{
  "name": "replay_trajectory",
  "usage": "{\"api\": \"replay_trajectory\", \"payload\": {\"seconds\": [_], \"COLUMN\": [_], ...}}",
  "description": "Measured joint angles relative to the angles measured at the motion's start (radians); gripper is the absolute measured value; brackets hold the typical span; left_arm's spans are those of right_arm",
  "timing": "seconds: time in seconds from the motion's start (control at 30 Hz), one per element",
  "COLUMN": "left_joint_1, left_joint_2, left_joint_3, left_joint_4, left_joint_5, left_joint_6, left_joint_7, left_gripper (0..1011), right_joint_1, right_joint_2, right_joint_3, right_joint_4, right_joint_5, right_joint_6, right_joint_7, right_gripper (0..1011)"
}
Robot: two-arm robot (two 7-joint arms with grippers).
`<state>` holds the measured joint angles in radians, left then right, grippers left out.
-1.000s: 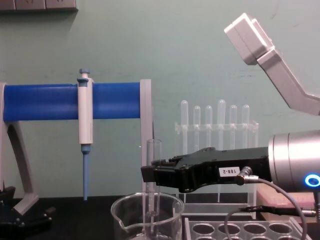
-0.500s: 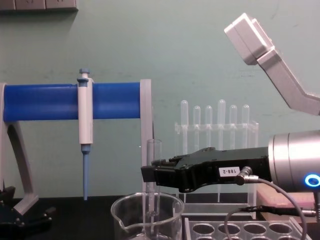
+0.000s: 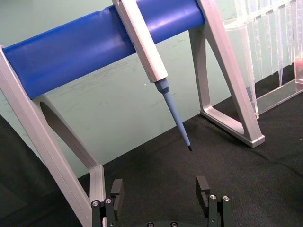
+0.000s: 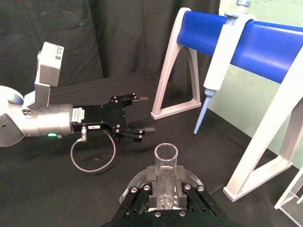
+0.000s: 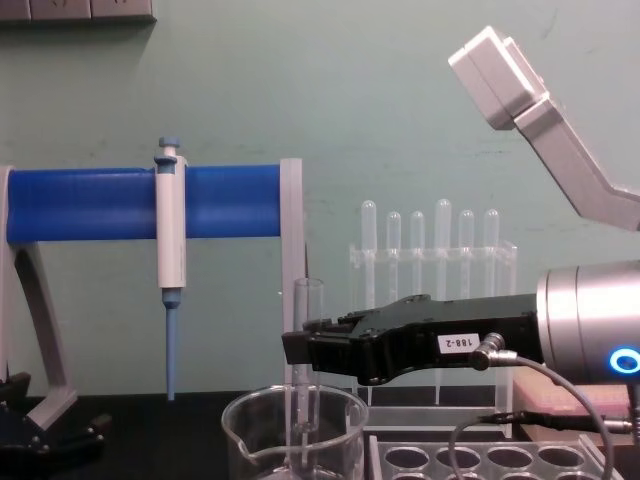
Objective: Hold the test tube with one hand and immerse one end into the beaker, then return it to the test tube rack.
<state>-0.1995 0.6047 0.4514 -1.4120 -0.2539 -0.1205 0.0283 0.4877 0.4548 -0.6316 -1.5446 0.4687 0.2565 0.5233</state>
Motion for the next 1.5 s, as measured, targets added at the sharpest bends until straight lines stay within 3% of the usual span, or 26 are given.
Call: {"api": "replay_trajectory", "payload": {"seconds": [1.5], "left_joint_1": [0.0], "left_joint_2": [0.0], "left_joint_3": [0.0], "left_joint_4": [0.0], "left_joint_5": [0.0], "left_joint_6": [0.0], "left_joint_7": [0.0], "left_gripper": [1000], "right_joint_1": [0.0], "right_joint_2": [0.0], "right_joint_3": [0.0], "right_joint_4": [0.0], "right_joint_5": [0.0], "right_joint_6": [0.0], "right_joint_7": [0.0], "right_gripper": [222]}}
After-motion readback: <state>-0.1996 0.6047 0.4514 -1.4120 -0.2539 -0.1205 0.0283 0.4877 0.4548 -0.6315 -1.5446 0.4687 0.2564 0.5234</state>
